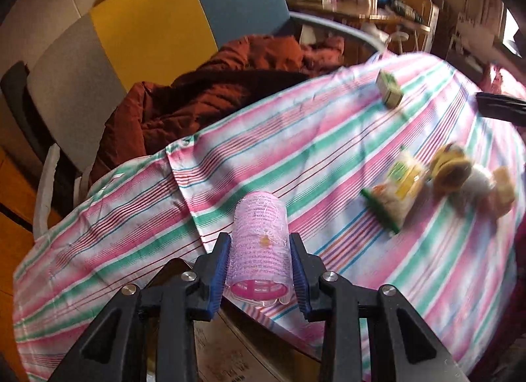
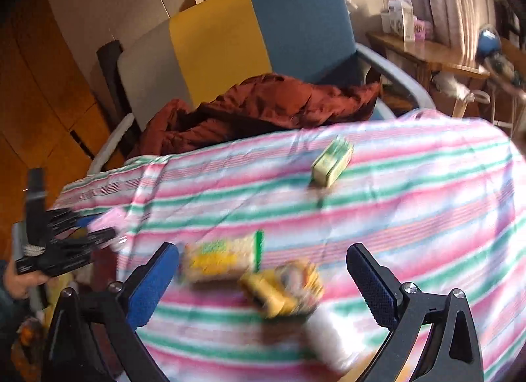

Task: Organize objects
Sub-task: 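Grasp the pink hair roller with the left tool while the right tool reaches toward the green box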

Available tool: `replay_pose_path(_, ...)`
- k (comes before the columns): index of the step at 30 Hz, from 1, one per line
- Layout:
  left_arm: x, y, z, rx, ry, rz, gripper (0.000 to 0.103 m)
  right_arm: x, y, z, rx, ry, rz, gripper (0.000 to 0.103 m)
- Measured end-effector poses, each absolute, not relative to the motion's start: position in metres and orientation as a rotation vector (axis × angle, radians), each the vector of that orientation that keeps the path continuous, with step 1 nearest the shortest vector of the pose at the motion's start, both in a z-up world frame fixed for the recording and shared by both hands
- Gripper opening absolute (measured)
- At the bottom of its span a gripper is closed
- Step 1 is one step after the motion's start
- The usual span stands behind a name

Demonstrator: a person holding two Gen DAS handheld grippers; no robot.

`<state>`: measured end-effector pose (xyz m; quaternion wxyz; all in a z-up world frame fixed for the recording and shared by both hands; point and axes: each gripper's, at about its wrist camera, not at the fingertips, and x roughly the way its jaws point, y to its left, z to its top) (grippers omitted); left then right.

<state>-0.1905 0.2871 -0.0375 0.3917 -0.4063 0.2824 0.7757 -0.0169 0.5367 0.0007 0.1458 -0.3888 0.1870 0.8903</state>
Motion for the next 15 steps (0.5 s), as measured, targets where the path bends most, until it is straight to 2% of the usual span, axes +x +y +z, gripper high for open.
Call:
replay_pose_path(7, -0.167, 0.252, -0.005, -0.97, 0.518, 1.951, 0.035, -0.09, 0.583, -0.024, -1.406, 0.13, 2.532, 0.103)
replay_pose_path(11, -0.165, 0.236, 0.002, -0.979, 0.407, 1.951, 0.035, -0.119, 0.617, -0.045, -1.556, 0.043, 2.479, 0.103)
replay_pose_path(15, -0.161, 0.23, 0.004, -0.989, 0.388, 1.958, 0.035, -0.143, 0.639, -0.061, -1.664, -0.032, 2.43, 0.103)
